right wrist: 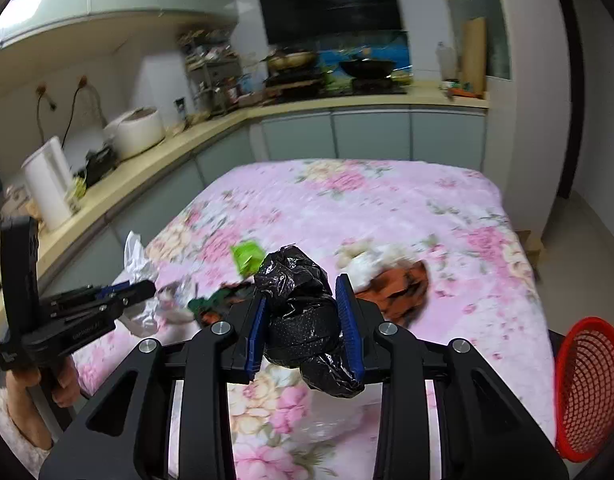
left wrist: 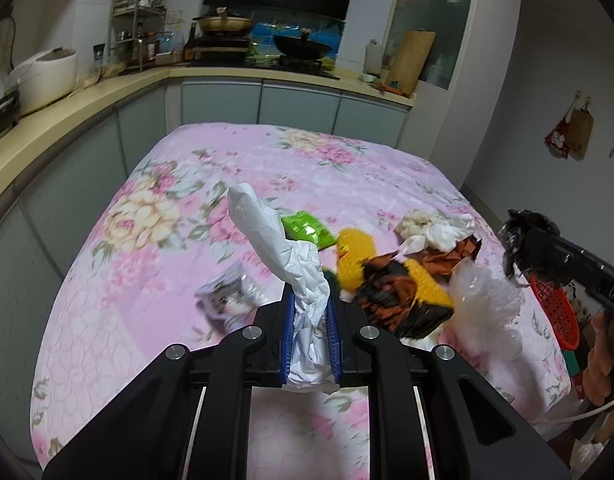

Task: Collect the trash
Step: 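Carry the white plastic and black bag in both grippers over the red wastebasket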

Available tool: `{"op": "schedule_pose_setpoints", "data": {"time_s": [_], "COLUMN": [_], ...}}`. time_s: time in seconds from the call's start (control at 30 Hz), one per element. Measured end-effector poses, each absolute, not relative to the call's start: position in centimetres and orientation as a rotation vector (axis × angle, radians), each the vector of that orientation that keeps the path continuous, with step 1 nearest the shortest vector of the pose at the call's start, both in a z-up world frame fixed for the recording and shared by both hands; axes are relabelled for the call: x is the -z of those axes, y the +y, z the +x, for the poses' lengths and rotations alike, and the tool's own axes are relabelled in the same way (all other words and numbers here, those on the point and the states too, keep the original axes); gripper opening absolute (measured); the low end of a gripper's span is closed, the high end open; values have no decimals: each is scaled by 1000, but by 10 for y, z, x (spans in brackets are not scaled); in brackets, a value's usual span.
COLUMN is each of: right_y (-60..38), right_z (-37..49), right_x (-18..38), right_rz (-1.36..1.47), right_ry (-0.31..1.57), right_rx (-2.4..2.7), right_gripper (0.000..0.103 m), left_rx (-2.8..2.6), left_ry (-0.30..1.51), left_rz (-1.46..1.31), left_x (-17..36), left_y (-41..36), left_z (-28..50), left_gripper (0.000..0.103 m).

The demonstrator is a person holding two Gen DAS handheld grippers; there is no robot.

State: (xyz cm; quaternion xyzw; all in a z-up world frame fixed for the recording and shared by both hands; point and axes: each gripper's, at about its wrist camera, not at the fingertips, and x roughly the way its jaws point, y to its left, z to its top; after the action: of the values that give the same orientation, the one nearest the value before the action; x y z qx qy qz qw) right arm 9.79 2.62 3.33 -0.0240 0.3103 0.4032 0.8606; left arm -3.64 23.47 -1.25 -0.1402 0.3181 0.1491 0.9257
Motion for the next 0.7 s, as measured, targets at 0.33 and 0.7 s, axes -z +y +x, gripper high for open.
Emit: {"op": "schedule_pose_setpoints", "data": {"time_s": [0.33,0.7], "right_y": [-31,-109], "right_z": [126,153], "right_x": [-46,-40], "right_rz": [30,118], "right_ry": [622,617], "right_rx": [-725,-567], "right_gripper": [32,32], "left_rx": [-229,-91], "left_ry": [623,627], "left_rz": [-246,-191], "left_x": [-12,-23], "left_y": [203,136], "left_z": [6,68], "left_gripper": [14,14]}}
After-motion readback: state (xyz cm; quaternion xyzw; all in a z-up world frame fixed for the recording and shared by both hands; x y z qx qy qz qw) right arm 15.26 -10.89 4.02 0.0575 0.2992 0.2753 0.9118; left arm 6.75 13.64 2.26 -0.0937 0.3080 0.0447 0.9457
